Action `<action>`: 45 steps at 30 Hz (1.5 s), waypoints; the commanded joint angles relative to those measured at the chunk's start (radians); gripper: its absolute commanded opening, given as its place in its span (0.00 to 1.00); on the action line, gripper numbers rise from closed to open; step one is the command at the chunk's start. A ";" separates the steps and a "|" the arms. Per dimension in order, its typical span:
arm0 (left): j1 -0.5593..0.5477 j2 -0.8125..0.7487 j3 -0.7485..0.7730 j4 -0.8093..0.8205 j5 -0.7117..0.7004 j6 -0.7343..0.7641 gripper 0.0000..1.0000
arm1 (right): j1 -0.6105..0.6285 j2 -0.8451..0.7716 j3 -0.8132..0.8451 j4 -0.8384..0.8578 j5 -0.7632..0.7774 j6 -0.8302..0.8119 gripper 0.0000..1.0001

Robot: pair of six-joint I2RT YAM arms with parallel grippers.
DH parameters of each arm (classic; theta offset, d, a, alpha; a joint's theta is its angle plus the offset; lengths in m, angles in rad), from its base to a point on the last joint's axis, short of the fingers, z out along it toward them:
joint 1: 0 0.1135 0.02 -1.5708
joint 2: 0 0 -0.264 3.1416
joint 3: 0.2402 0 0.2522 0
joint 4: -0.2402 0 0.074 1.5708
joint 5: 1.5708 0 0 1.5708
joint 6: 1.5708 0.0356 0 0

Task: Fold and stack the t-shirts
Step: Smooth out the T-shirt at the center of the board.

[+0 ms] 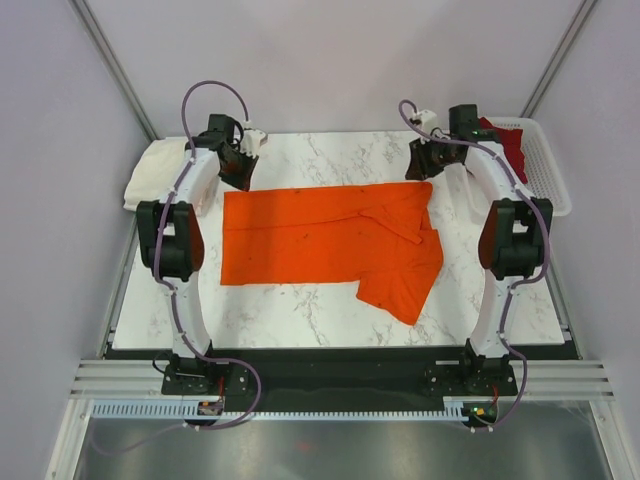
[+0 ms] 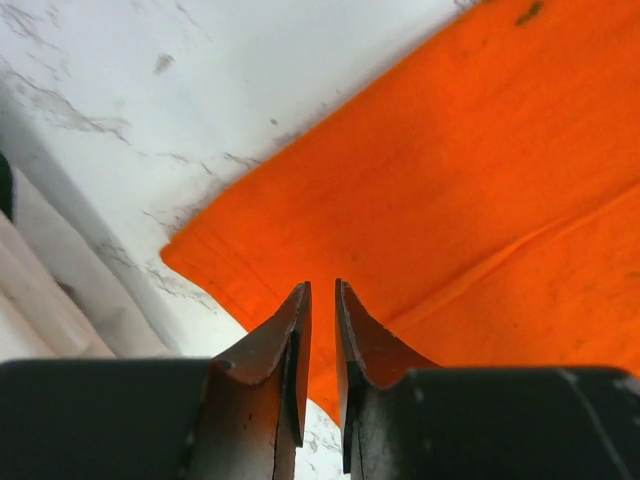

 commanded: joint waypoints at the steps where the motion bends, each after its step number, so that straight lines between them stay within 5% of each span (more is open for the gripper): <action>1: 0.010 -0.019 -0.084 0.002 0.055 -0.015 0.22 | 0.071 0.059 -0.006 -0.121 -0.094 -0.072 0.37; 11: 0.010 -0.009 -0.217 0.016 0.089 -0.046 0.21 | 0.123 0.186 0.066 -0.156 -0.071 -0.093 0.41; 28: 0.011 0.062 -0.187 0.024 0.013 -0.037 0.20 | 0.158 0.308 0.169 -0.173 -0.094 -0.095 0.43; 39: 0.011 0.071 -0.176 0.028 0.008 -0.035 0.20 | 0.160 0.243 0.137 -0.179 -0.090 -0.112 0.05; 45: 0.014 0.071 -0.147 0.030 0.019 -0.035 0.20 | 0.186 0.098 0.033 -0.196 -0.096 -0.113 0.01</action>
